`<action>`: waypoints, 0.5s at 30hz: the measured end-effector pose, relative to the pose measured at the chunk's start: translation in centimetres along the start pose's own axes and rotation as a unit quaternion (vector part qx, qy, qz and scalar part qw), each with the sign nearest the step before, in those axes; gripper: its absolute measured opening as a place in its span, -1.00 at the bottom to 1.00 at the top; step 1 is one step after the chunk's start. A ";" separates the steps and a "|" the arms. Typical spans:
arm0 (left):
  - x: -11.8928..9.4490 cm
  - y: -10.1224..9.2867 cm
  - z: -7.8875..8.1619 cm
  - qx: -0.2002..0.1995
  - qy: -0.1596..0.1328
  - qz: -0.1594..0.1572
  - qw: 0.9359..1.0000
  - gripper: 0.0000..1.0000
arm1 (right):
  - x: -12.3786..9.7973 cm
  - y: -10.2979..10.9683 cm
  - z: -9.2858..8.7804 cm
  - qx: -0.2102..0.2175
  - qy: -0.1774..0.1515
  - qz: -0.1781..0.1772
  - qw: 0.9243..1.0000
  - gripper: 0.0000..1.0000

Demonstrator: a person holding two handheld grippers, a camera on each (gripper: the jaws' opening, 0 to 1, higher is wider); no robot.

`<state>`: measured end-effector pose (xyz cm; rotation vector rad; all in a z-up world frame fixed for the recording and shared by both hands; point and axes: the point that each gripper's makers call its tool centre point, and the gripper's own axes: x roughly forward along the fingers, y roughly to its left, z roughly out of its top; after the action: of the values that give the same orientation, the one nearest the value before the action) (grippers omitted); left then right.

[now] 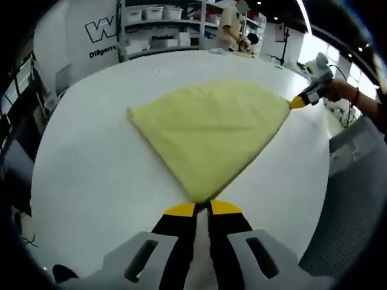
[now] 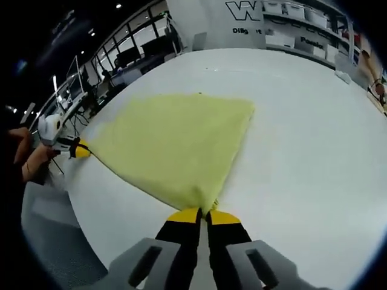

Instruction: Fold the garment on the visible template until the final outline fits inside the template.

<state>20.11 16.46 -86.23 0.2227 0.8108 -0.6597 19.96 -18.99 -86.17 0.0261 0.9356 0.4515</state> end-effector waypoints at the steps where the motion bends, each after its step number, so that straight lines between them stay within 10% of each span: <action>1: 0.0 0.1 -0.1 -0.004 0.001 0.002 1.000 -0.61 | 0.0 -0.1 0.2 0.003 -0.004 -0.004 1.000 -0.97; 15: -3.0 -1.5 3.0 -0.085 -0.061 0.020 0.994 0.36 | -3.2 2.2 3.0 -0.007 -0.064 -0.016 0.998 0.08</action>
<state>19.43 15.36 -81.86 0.0426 0.7400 -0.5579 19.85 -17.76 -81.43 0.0278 0.8057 0.4213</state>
